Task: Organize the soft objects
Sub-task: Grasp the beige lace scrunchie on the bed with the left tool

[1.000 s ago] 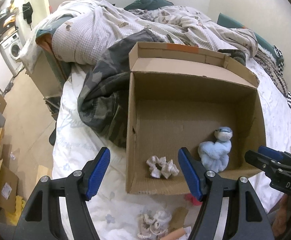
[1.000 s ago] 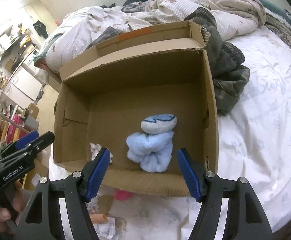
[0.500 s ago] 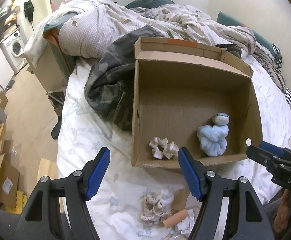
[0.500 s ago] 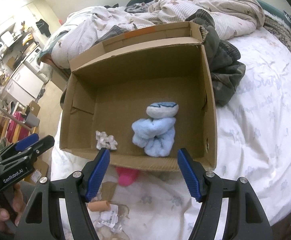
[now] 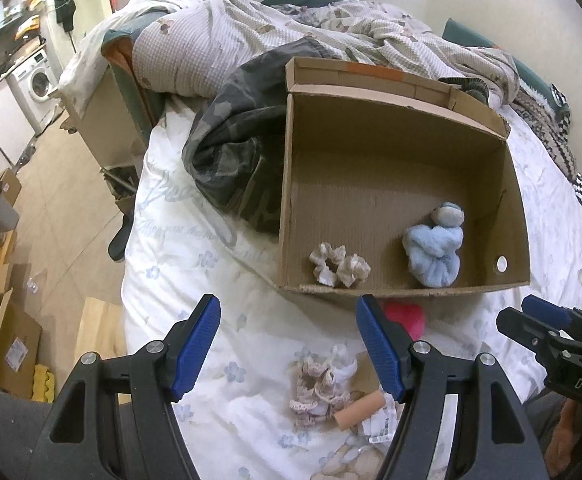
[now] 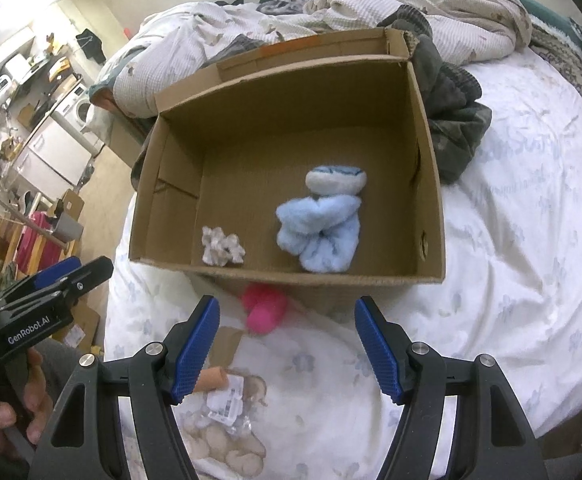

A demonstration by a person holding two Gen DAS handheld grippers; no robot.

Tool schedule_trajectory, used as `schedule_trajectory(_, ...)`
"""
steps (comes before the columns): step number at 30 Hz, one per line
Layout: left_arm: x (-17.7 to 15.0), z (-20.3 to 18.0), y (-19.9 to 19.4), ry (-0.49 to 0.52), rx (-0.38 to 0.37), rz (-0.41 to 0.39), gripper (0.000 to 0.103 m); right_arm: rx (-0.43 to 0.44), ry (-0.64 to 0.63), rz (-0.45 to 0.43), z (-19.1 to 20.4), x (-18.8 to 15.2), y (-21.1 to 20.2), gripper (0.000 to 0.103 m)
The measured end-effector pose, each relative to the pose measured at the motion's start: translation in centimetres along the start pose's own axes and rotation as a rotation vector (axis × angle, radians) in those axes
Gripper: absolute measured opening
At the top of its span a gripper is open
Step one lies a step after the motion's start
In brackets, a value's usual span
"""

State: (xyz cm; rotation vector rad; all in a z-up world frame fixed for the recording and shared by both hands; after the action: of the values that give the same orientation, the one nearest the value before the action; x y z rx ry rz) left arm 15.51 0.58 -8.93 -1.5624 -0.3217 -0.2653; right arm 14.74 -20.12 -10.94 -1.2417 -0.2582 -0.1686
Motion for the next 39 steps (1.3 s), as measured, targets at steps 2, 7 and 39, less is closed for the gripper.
schedule_trajectory(2, -0.4, 0.2, 0.1, -0.002, 0.005, 0.006, 0.068, 0.002, -0.001, 0.008, 0.1, -0.3, 0.1, 0.074)
schedule_trajectory(7, -1.3, 1.1, 0.4, -0.017, 0.020, 0.022, 0.068, -0.001, 0.001, 0.029, 0.1, -1.3, 0.4, 0.074)
schedule_trajectory(39, -7.3, 0.2, 8.7, -0.099, -0.217, 0.436, 0.010, -0.005, 0.105, 0.160, -2.5, -2.9, 3.6, 0.074)
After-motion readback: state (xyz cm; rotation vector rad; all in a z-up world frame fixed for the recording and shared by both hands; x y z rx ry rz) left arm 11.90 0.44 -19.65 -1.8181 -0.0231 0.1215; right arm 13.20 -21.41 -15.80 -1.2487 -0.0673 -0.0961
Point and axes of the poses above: each gripper's, at about its wrist camera, not at the fingertips, and y roughly the way its jaws point, z to its left, x to its top, the point moved 6 cm from there along y, roughly the way its jaws point, and after that the axes turned 8 degrees about z, right-handed, at the moved point
